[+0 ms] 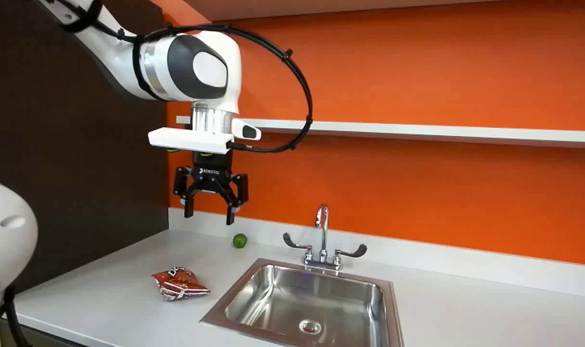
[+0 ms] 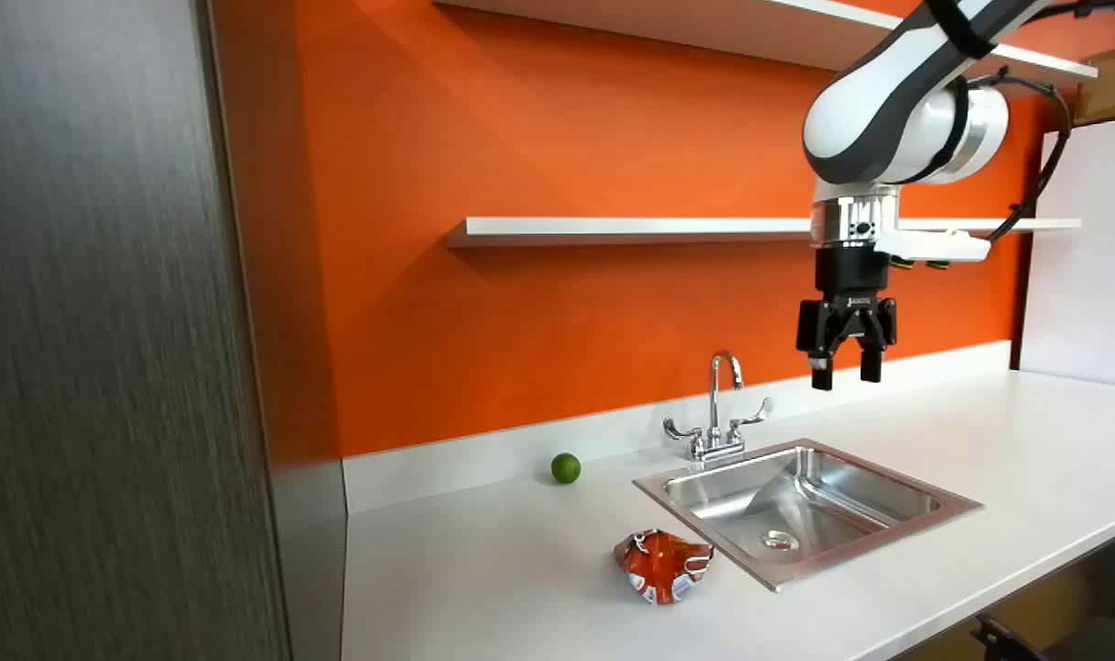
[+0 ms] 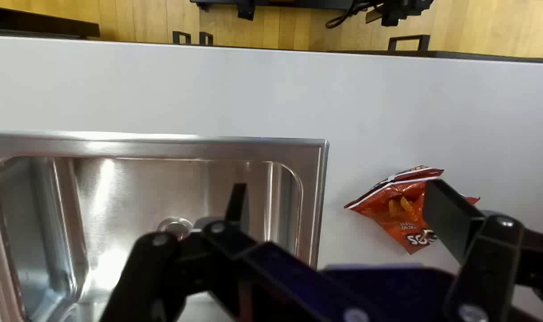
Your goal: Put the orange packet on the bottom shelf.
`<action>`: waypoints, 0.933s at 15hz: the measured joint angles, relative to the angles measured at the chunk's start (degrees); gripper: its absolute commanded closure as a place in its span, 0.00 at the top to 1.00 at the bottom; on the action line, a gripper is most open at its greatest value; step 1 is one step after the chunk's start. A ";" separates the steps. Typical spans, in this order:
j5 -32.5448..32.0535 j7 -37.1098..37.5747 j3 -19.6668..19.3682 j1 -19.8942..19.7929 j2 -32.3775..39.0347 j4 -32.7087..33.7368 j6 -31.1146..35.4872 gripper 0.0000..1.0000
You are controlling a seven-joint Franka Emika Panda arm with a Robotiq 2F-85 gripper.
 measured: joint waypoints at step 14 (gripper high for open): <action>0.18 0.00 1.05 1.58 0.65 -0.19 0.01 1.00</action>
